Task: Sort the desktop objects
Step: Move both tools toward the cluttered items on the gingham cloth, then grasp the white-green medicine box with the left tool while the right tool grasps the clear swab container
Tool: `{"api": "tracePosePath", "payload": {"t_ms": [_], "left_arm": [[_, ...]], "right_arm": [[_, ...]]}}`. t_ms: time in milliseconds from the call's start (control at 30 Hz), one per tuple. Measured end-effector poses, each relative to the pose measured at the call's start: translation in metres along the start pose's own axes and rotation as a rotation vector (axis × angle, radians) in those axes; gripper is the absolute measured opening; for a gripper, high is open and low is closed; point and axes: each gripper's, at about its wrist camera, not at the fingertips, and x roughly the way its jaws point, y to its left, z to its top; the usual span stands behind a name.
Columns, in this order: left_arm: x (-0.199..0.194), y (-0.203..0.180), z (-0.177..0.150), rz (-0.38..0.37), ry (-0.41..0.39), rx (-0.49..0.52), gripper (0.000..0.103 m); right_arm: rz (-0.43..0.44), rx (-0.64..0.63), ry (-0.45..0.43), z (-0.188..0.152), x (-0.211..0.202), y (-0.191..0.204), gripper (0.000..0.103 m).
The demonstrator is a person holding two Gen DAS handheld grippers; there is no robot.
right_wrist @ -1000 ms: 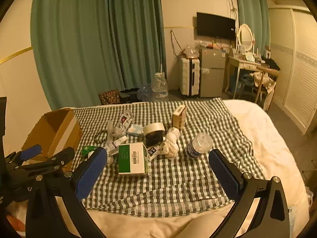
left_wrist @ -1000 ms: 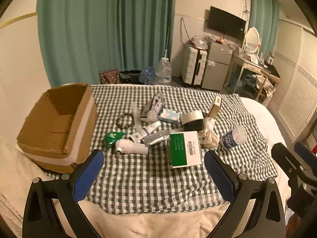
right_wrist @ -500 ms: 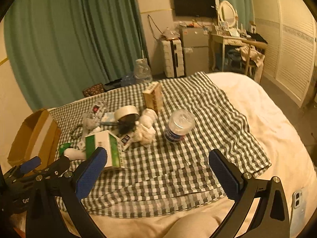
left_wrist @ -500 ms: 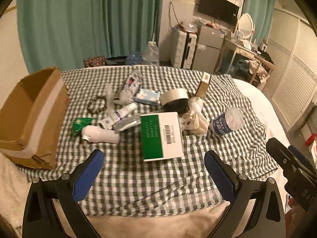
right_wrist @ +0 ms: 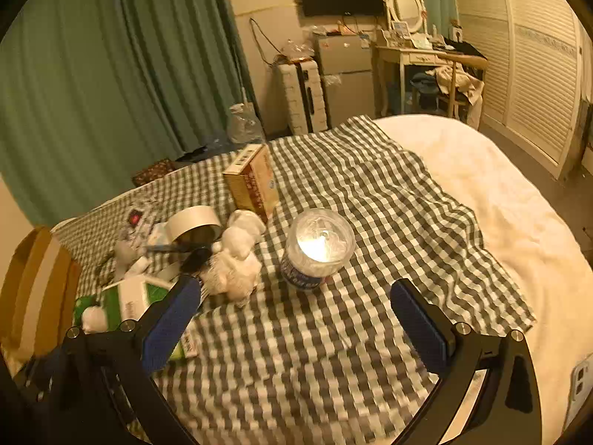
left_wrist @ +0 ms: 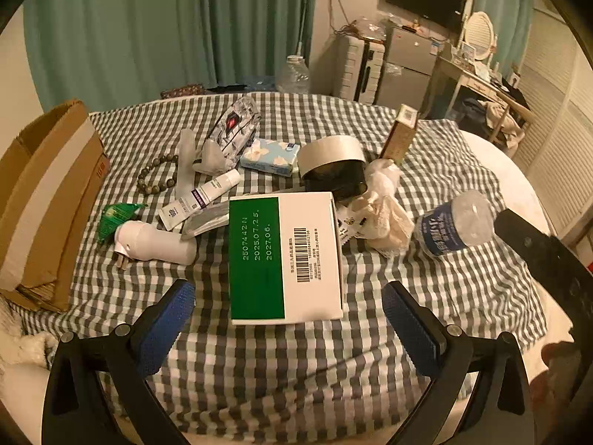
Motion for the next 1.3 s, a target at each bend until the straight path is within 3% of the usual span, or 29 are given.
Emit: {"api": "tracePosePath", "payload": {"t_ms": [133, 467, 733, 833, 933, 1000, 1067, 1300], "left_arm": [[0.021, -0.002, 0.001, 0.01, 0.041, -0.018, 0.103], [0.061, -0.011, 0.004, 0.074, 0.058, -0.014, 0.103], [0.087, 0.001, 0.015, 0.098, 0.077, -0.07, 0.103], [0.088, 0.001, 0.015, 0.093, 0.071, -0.063, 0.096], [0.093, -0.002, 0.012, 0.103, 0.086, -0.029, 0.088], [0.093, -0.003, 0.01, 0.102, 0.083, -0.021, 0.086], [0.089, -0.004, 0.008, 0.097, 0.069, -0.009, 0.081], [0.08, 0.0, 0.012, 0.068, 0.065, -0.021, 0.079]], "right_arm": [[-0.022, 0.012, 0.014, 0.005, 0.029, -0.002, 0.103], [-0.062, 0.001, 0.025, 0.003, 0.062, -0.01, 0.103], [-0.044, 0.065, 0.064, 0.011, 0.095, -0.025, 0.103], [-0.035, 0.088, 0.077, 0.014, 0.106, -0.03, 0.102], [-0.015, 0.096, 0.089, 0.015, 0.114, -0.031, 0.095], [0.005, 0.088, 0.109, 0.014, 0.119, -0.03, 0.075], [0.037, 0.08, 0.135, 0.012, 0.123, -0.028, 0.065], [0.029, 0.054, 0.124, 0.008, 0.119, -0.023, 0.063]]}}
